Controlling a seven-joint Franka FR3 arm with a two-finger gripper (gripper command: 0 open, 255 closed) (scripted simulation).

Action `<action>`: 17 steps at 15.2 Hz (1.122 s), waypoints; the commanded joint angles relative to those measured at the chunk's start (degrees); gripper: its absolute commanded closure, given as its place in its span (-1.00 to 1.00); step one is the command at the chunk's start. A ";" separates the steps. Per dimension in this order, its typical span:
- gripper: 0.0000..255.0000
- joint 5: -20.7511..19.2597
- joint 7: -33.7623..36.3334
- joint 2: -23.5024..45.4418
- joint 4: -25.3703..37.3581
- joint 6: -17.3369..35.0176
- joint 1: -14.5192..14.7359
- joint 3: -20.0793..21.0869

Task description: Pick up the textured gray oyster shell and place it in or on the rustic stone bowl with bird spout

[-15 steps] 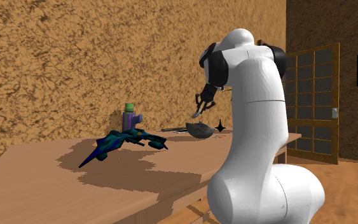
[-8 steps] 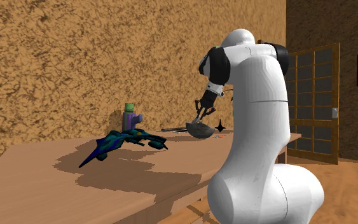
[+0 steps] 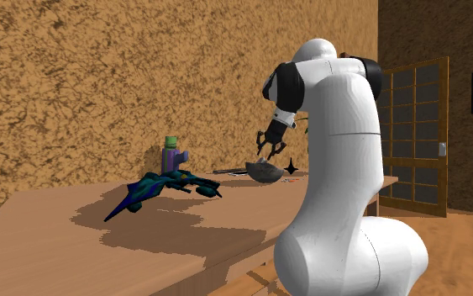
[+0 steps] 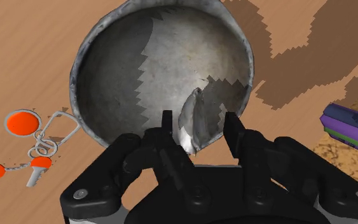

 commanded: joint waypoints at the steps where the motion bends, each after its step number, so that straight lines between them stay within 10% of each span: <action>1: -1.00 0.00 0.00 0.00 0.00 0.00 0.00 0.00; 17: -1.00 1.14 0.29 2.35 9.54 -8.09 -2.30 -1.42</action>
